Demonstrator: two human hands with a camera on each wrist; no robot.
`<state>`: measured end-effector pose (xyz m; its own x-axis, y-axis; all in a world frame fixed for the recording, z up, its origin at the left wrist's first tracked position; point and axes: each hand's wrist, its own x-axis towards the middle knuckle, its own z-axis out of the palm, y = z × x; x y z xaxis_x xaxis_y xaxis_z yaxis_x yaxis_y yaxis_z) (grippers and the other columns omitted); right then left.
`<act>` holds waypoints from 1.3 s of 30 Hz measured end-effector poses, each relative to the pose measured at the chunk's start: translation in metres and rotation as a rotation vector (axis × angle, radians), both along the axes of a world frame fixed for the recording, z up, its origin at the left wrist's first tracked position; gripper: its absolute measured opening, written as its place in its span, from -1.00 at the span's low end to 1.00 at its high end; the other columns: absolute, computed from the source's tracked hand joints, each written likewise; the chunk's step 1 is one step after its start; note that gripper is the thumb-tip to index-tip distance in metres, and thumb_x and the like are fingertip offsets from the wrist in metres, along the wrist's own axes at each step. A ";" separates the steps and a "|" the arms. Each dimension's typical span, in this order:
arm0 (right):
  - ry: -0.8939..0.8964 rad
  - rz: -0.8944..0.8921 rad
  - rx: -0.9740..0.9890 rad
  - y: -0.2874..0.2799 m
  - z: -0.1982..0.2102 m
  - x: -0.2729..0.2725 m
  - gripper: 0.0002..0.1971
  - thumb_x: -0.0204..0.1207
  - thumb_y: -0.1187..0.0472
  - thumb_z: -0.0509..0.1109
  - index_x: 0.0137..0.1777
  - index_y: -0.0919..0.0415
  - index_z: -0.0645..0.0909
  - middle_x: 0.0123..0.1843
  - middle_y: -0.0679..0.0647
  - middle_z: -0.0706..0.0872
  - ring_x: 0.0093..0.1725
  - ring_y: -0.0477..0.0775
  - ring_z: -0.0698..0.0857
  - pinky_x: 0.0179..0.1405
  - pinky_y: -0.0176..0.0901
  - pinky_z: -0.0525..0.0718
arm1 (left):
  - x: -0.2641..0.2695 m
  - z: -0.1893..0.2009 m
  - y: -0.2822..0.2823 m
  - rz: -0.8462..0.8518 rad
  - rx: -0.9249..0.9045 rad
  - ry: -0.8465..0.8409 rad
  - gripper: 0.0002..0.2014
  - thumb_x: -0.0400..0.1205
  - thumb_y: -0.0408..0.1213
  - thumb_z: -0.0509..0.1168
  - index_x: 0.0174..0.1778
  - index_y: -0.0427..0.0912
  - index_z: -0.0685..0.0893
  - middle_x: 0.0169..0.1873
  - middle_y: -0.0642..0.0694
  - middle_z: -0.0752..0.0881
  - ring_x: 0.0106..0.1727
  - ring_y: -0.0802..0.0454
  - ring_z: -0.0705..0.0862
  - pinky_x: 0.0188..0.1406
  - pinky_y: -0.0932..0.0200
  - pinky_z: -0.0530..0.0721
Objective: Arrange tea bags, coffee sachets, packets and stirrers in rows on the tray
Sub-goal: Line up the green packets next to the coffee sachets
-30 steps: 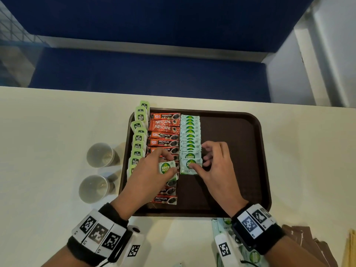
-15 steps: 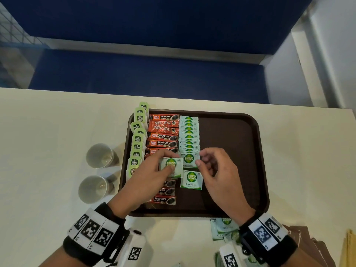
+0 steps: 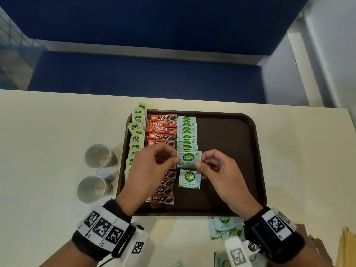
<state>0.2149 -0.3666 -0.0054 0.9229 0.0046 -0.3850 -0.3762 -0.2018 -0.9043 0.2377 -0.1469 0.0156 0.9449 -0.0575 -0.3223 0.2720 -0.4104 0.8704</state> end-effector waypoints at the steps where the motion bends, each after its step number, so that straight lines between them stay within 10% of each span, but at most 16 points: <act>1: -0.012 -0.015 -0.080 -0.002 -0.004 -0.001 -0.85 0.60 0.16 0.67 0.02 0.11 0.74 -0.09 0.08 0.87 -0.10 0.09 0.83 -0.07 -0.07 0.82 | 0.000 -0.002 -0.001 0.007 0.016 -0.010 -0.87 0.61 -0.25 0.65 -0.08 0.07 0.86 -0.17 0.23 0.88 -0.10 0.26 0.84 -0.06 0.45 0.74; 7: -0.011 0.218 -0.558 -0.003 -0.022 -0.022 -0.54 0.41 -0.05 0.78 0.20 -0.12 0.64 0.12 -0.22 0.54 -0.15 -0.18 0.63 -0.07 -0.36 0.64 | 0.001 -0.014 -0.007 -0.037 0.116 -0.055 -0.86 0.64 -0.22 0.63 -0.10 0.16 0.86 -0.15 0.33 0.82 0.00 0.33 0.76 0.01 0.49 0.60; 10: 0.006 0.292 -0.611 -0.001 -0.022 -0.025 -0.56 0.50 -0.03 0.72 0.27 -0.16 0.60 0.18 -0.23 0.44 -0.12 -0.22 0.61 -0.02 -0.32 0.63 | 0.001 -0.024 -0.008 -0.120 0.267 -0.077 -0.87 0.63 0.02 0.60 -0.10 0.36 0.78 0.02 0.40 0.79 0.30 0.15 0.64 0.37 -0.02 0.48; 14: 0.024 0.335 -0.583 -0.003 -0.019 -0.026 -0.63 0.54 0.01 0.70 0.18 -0.12 0.57 0.19 -0.24 0.44 -0.06 -0.23 0.61 -0.07 -0.34 0.61 | 0.002 -0.022 -0.007 -0.166 0.330 -0.088 -0.93 0.65 0.11 0.54 -0.05 0.32 0.78 0.00 0.45 0.74 0.36 0.13 0.48 0.26 0.11 0.12; 24: -0.110 0.326 -0.477 -0.002 -0.023 -0.026 -0.65 0.57 0.16 0.68 0.07 -0.09 0.52 0.02 -0.21 0.53 -0.06 -0.04 0.64 -0.07 -0.18 0.69 | 0.000 -0.026 -0.006 -0.198 0.443 -0.011 -0.89 0.66 0.15 0.52 -0.12 0.41 0.71 0.10 0.25 0.51 0.35 0.14 0.21 0.29 0.02 0.08; 39: -0.242 0.283 -0.606 0.005 -0.025 -0.010 -0.62 0.60 0.18 0.65 0.15 -0.12 0.48 0.23 -0.20 0.44 -0.03 -0.25 0.63 -0.04 -0.38 0.73 | 0.002 -0.038 -0.017 -0.192 0.712 -0.171 -0.83 0.49 0.13 0.67 -0.11 0.20 0.91 0.15 0.07 0.54 0.39 -0.15 0.37 0.31 -0.19 0.32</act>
<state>0.2045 -0.3612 -0.0305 0.9779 0.1067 -0.1798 -0.0378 -0.7557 -0.6539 0.2399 -0.1640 -0.0223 0.9795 -0.0593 -0.1928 0.0236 -0.9156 0.4013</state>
